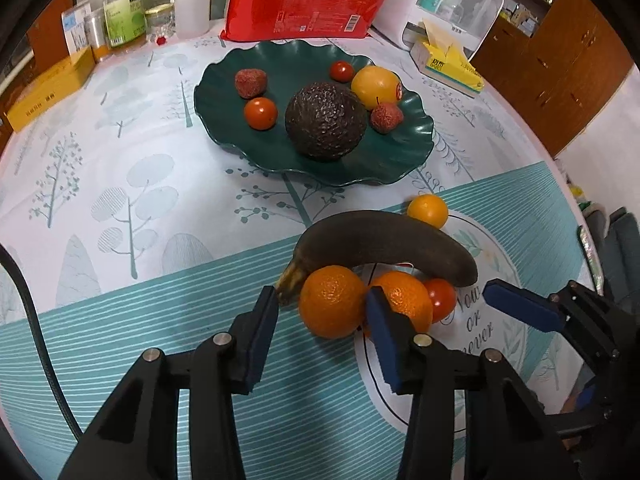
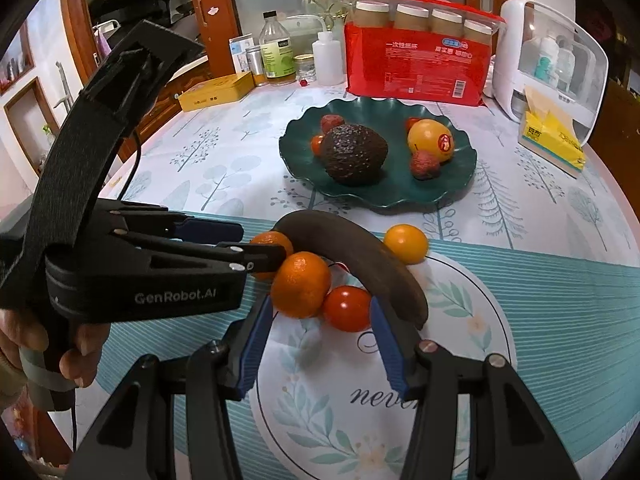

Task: Organize fruits
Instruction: 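Move both tools back toward the mandarins beside the banana, then grasp a mandarin with the left tool while the right tool grasps another mandarin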

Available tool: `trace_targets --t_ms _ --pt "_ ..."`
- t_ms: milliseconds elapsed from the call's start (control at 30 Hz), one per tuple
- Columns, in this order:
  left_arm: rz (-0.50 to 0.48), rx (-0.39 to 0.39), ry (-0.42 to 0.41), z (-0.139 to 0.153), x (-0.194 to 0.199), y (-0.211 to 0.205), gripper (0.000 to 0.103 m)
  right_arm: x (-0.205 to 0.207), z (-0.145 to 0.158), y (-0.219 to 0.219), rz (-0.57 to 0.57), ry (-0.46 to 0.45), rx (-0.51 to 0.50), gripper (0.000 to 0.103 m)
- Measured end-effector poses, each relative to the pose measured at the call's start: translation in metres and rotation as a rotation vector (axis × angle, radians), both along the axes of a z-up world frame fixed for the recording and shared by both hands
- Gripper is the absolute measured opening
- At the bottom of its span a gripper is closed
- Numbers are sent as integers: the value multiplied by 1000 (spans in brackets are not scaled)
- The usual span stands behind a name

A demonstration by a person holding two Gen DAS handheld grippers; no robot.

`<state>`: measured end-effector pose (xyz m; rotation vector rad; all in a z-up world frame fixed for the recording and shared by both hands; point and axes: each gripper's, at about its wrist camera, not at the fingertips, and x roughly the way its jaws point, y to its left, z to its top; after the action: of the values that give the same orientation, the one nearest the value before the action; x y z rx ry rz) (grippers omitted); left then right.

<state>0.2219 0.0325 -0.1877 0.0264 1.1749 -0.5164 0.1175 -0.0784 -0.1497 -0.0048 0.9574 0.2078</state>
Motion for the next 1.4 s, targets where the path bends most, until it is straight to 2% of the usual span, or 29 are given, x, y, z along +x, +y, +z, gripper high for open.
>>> trace_targets --t_ms 133,233,333,633,667,700,1200,1400 --pt "-29 -18 -7 2 -4 1 29 4 0 3 14 -4 3 51" --pt "-49 6 -32 6 -7 0 27 8 0 7 26 -6 0 51" --pt "-39 -6 -29 7 -6 5 26 13 -4 12 37 -1 -11 51" --pt "-40 -20 -12 7 -3 10 26 27 -21 33 82 8 -105 51" --pt "-41 -22 -10 6 -2 10 26 28 -22 35 87 5 -118 50" --pt "-41 -23 -8 6 -2 10 26 30 -23 36 91 7 -120 40" --pt "-101 10 -4 3 -1 -7 28 6 -15 23 128 43 -66 38" --pt "-105 44 30 -5 -4 -15 38 3 -12 19 112 47 -53 38"
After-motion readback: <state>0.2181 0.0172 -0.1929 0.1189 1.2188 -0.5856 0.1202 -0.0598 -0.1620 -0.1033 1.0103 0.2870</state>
